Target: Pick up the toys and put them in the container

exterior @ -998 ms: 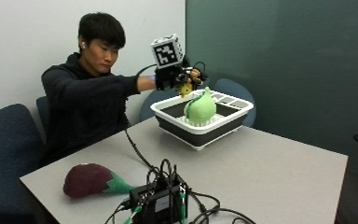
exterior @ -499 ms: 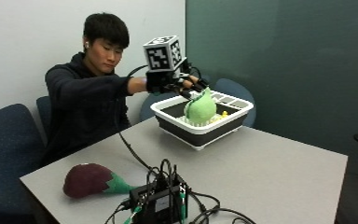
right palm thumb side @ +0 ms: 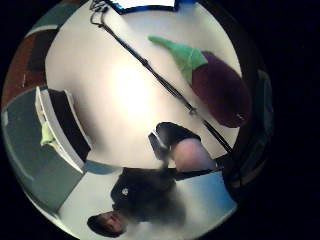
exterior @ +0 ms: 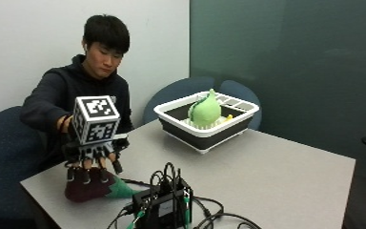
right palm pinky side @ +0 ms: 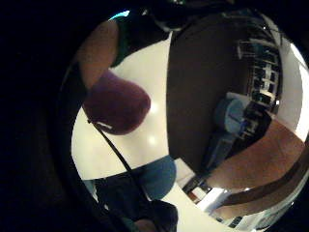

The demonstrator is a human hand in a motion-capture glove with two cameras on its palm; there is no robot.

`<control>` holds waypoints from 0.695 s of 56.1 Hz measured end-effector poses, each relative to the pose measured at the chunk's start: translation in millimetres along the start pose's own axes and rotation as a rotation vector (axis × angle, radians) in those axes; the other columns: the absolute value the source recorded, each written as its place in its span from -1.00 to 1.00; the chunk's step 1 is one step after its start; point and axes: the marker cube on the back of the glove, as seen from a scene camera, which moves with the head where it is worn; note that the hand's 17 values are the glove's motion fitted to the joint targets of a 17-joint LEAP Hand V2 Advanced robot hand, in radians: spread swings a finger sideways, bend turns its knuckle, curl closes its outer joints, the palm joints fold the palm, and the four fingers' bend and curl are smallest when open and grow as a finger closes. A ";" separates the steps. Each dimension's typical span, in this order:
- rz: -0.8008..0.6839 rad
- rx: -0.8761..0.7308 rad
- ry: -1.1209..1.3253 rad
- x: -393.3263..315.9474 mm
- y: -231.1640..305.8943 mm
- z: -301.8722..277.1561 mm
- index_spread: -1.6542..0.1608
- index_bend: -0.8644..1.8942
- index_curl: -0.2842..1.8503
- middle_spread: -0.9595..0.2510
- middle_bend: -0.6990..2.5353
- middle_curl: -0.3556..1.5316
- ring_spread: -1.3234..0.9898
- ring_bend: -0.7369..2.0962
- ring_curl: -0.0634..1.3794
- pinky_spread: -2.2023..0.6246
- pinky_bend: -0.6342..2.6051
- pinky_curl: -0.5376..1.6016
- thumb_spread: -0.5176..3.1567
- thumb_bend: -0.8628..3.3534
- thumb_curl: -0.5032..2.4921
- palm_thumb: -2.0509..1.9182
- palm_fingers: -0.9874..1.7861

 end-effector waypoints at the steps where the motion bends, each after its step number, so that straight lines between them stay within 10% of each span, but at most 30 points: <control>1: 0.002 -0.004 -0.013 1.7 -1.8 6.8 0.58 -0.33 -0.40 0.64 -0.49 -0.32 0.16 -0.37 -0.67 0.60 -0.09 -0.12 -0.05 -0.60 -0.43 0.08 -0.47; 16: 0.033 -0.026 -0.079 14.0 -23.1 68.3 0.55 -0.34 -0.52 0.64 -0.46 -0.36 0.18 -0.19 -0.55 0.60 0.06 -0.08 -0.07 -0.60 -0.43 0.11 -0.29; 30: -0.112 0.341 -0.262 9.1 -27.8 61.9 0.55 -0.28 -0.59 0.38 -0.03 -0.12 -0.06 0.31 -0.31 0.42 -0.09 -0.18 -0.03 -0.54 -0.41 0.25 0.41; 39: -0.223 0.573 -0.361 -24.4 15.2 -14.6 0.56 -0.22 -0.56 0.31 0.04 -0.01 -0.10 0.43 -0.16 0.35 0.02 -0.09 -0.14 -0.51 -0.32 0.37 0.54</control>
